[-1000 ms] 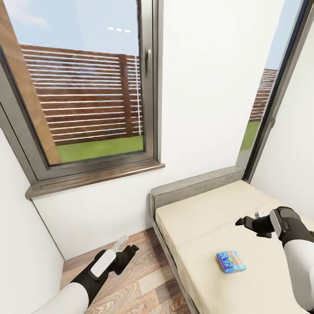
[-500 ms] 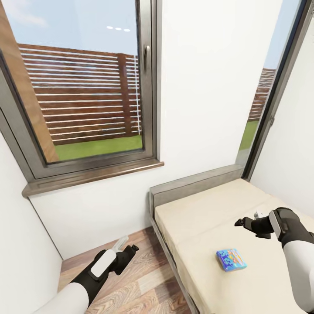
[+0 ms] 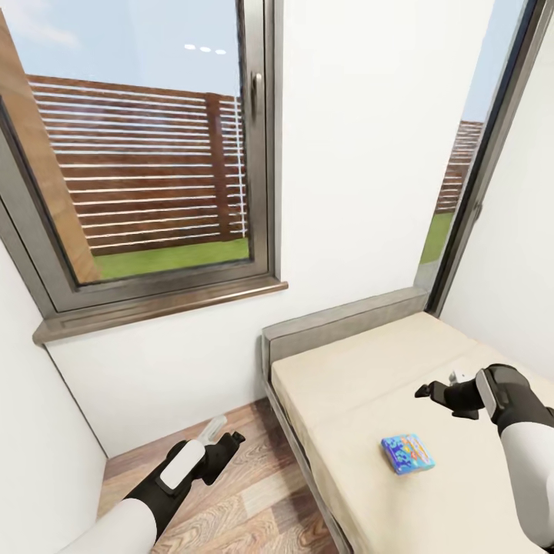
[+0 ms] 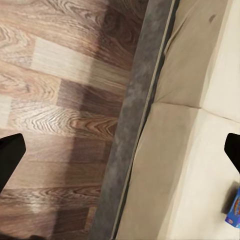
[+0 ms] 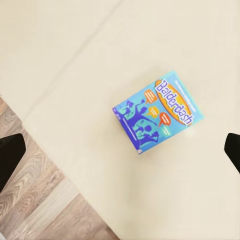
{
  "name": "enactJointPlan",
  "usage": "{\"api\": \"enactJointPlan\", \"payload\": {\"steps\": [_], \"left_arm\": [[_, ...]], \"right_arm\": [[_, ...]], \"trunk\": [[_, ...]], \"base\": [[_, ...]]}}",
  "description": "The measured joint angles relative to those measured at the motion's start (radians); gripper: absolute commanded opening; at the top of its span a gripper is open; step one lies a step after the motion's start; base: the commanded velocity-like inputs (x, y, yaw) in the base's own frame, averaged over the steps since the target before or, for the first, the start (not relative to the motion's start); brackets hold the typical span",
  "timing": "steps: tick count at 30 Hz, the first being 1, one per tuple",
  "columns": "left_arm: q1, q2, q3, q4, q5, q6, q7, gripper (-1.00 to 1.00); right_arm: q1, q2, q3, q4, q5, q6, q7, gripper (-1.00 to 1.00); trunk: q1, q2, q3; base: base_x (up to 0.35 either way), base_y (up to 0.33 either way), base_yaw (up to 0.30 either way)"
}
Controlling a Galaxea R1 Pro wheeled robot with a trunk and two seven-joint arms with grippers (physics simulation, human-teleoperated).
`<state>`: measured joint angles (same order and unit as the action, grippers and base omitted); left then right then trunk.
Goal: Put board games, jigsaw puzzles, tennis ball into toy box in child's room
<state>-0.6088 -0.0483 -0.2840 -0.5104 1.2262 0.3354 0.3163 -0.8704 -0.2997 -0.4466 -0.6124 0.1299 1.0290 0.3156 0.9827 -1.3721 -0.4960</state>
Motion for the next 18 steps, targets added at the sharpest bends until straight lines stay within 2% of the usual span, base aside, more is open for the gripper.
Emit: {"api": "enactJointPlan", "payload": {"steps": [5,7,8,11,12,14,15,18], "left_arm": [[0.0,0.0,0.0,0.0,0.0,0.0,0.0,1.0],[0.0,0.0,0.001,0.0,0.0,-0.001,0.0,1.0],[0.0,0.0,0.001,0.0,0.0,-0.001,0.0,1.0],[0.0,0.001,0.002,0.0,0.0,0.0,-0.001,1.0],[0.0,0.001,0.002,0.0,0.0,0.0,-0.001,1.0],[0.0,0.001,0.002,0.0,0.0,0.0,-0.002,1.0],[0.0,0.001,0.002,0.0,0.0,0.0,-0.002,1.0],[0.0,0.002,0.003,0.0,0.0,0.0,-0.002,1.0]], "right_arm": [[-0.011,-0.002,0.0,0.011,0.001,0.001,-0.01,1.0],[-0.063,-0.002,0.0,0.084,0.001,-0.002,-0.072,1.0],[-0.063,-0.002,0.0,0.085,0.002,-0.002,-0.073,1.0],[-0.117,-0.002,-0.001,0.192,-0.006,-0.026,-0.161,1.0],[-0.118,-0.002,-0.001,0.194,-0.006,-0.027,-0.163,1.0],[-0.15,-0.003,-0.009,0.256,-0.022,-0.068,-0.222,1.0],[-0.15,-0.003,-0.009,0.257,-0.022,-0.069,-0.223,1.0],[-0.184,-0.005,-0.041,0.325,-0.069,-0.137,-0.292,1.0]], "trunk": [[0.019,-0.035,-0.016],[0.027,-0.049,-0.022],[0.031,-0.056,-0.025],[0.042,-0.077,-0.034],[0.046,-0.084,-0.038],[0.054,-0.098,-0.044],[0.058,-0.105,-0.047],[0.069,-0.126,-0.056]], "base": [[0.0,0.0,-0.002],[0.0,0.0,0.0],[0.0,0.0,0.0],[0.0,0.0,0.0],[0.0,0.0,0.0],[0.0,0.0,0.0],[0.0,0.0,0.0],[0.0,0.0,0.0]]}}
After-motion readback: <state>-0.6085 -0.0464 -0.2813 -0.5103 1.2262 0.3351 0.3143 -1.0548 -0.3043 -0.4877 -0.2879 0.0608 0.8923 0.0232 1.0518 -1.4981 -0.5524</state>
